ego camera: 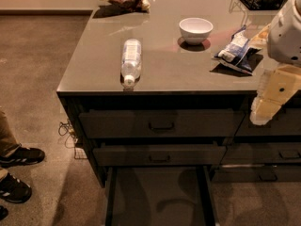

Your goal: Place blue plastic bottle into bottom drawer

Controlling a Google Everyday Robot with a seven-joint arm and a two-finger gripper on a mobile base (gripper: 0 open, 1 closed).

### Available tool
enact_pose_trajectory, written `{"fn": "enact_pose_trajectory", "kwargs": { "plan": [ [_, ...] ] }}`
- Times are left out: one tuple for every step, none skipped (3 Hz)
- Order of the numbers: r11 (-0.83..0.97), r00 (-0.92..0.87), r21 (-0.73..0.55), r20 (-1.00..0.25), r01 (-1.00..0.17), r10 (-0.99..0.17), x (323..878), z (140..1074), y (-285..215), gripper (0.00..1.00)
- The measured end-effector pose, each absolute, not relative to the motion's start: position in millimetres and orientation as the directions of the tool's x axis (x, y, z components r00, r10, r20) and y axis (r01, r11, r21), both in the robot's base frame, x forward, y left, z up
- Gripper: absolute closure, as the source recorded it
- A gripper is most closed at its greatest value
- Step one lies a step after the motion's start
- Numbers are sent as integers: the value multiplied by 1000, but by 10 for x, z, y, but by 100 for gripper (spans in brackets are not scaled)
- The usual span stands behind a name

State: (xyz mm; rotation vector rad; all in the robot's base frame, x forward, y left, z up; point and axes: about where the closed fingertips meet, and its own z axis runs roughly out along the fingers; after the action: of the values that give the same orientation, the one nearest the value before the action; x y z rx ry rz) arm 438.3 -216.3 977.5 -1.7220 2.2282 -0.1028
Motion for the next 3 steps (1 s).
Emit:
{"fn": "enact_pose_trajectory", "kwargs": {
  "plan": [
    [272,-222,-254,-210,-928,-952,4389,9783,-2158,0],
    [362,-285,-265,-287,-894,-914,4714,9685,-1983,0],
    [496,-386,-264,-375,-827,-843,5031,9632,-1814,0]
  ]
}}
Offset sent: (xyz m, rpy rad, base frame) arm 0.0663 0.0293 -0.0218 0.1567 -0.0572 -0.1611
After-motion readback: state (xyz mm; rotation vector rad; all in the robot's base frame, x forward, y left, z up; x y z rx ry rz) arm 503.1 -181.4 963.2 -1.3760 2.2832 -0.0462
